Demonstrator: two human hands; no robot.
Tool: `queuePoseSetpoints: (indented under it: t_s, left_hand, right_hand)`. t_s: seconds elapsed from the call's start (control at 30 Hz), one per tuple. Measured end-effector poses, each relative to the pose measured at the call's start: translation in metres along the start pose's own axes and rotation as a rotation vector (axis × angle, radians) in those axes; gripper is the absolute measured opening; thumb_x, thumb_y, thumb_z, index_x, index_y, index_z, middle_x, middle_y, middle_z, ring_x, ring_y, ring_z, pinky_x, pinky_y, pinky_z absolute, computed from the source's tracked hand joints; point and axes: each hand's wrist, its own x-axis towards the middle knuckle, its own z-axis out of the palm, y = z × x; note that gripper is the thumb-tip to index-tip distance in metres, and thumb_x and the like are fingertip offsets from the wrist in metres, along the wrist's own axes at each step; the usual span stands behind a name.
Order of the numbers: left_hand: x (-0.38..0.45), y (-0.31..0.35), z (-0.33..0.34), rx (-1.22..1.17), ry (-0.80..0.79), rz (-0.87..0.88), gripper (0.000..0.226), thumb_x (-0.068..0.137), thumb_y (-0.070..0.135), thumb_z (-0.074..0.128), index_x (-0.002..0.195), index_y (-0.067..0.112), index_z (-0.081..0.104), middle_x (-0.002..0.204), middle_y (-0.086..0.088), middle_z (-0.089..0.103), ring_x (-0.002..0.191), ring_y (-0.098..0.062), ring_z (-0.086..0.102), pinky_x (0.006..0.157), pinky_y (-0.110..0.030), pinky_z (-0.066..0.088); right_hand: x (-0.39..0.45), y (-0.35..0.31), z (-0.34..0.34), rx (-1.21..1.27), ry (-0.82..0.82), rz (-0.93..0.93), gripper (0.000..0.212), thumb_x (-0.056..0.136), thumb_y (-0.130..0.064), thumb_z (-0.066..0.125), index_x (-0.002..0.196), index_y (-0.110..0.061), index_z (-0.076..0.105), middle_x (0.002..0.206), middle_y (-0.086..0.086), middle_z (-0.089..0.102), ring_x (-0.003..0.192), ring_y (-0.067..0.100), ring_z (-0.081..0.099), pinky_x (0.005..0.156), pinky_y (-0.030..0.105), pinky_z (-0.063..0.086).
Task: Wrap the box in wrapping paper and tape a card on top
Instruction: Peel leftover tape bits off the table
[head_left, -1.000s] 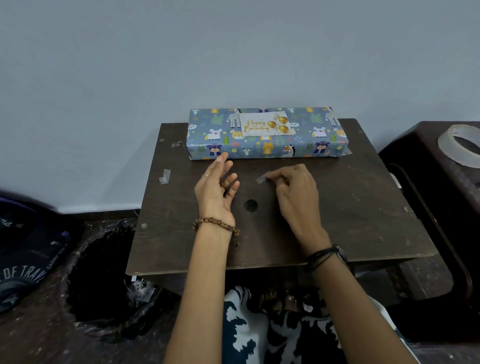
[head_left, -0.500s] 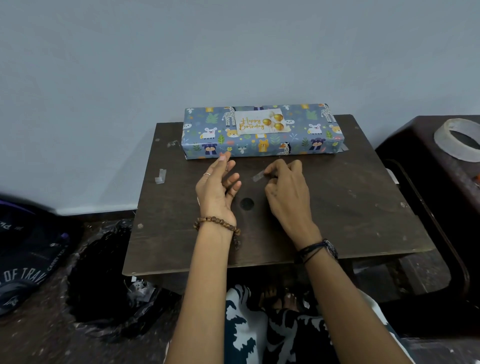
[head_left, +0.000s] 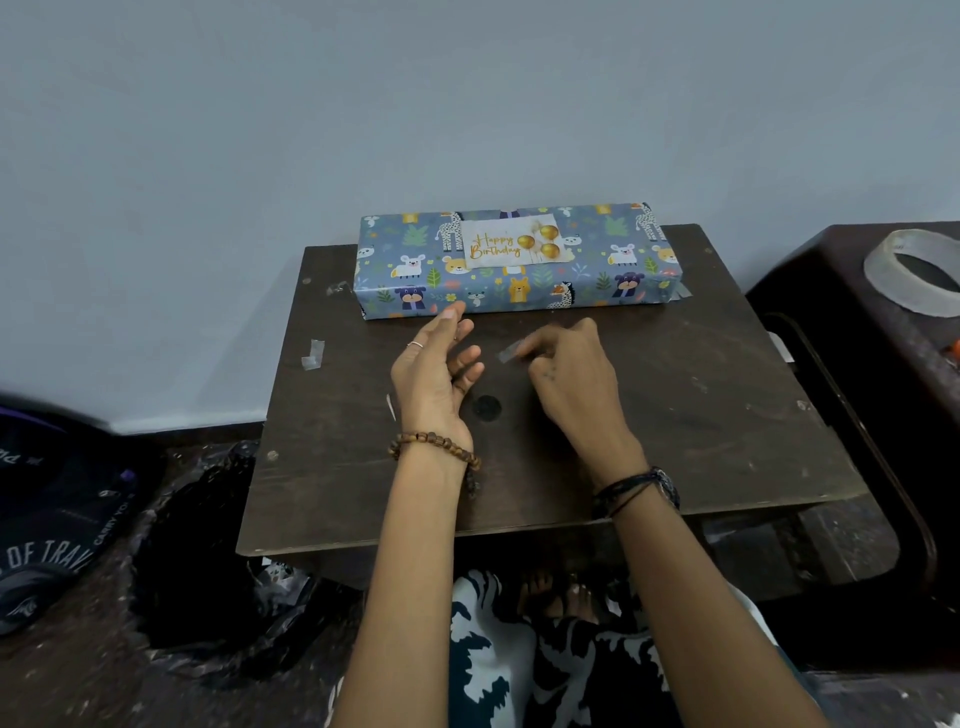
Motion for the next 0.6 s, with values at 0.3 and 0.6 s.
queuePoseSetpoints:
  t_s: [0.3, 0.6]
  left_hand:
    - [0.0, -0.003, -0.002, -0.005, 0.0, 0.023, 0.013, 0.091, 0.022, 0.057, 0.099, 0.017, 0.066, 0.087, 0.006, 0.061, 0.065, -0.004, 0.053, 0.051, -0.011, 0.049]
    - [0.003, -0.006, 0.0, 0.032, -0.041, 0.091, 0.026, 0.084, 0.0, 0.062, 0.11, -0.004, 0.062, 0.073, 0.006, 0.064, 0.052, 0.002, 0.059, 0.054, -0.009, 0.049]
  right_hand:
    - [-0.002, 0.006, 0.011, -0.003, 0.119, -0.031, 0.038, 0.091, -0.014, 0.053, 0.129, -0.009, 0.054, 0.114, 0.007, 0.044, 0.098, 0.022, 0.051, 0.08, 0.024, 0.037]
    - [-0.003, 0.008, 0.018, -0.128, 0.265, -0.097, 0.012, 0.095, -0.018, 0.052, 0.097, -0.009, 0.06, 0.102, 0.007, 0.05, 0.086, 0.022, 0.051, 0.062, 0.028, 0.032]
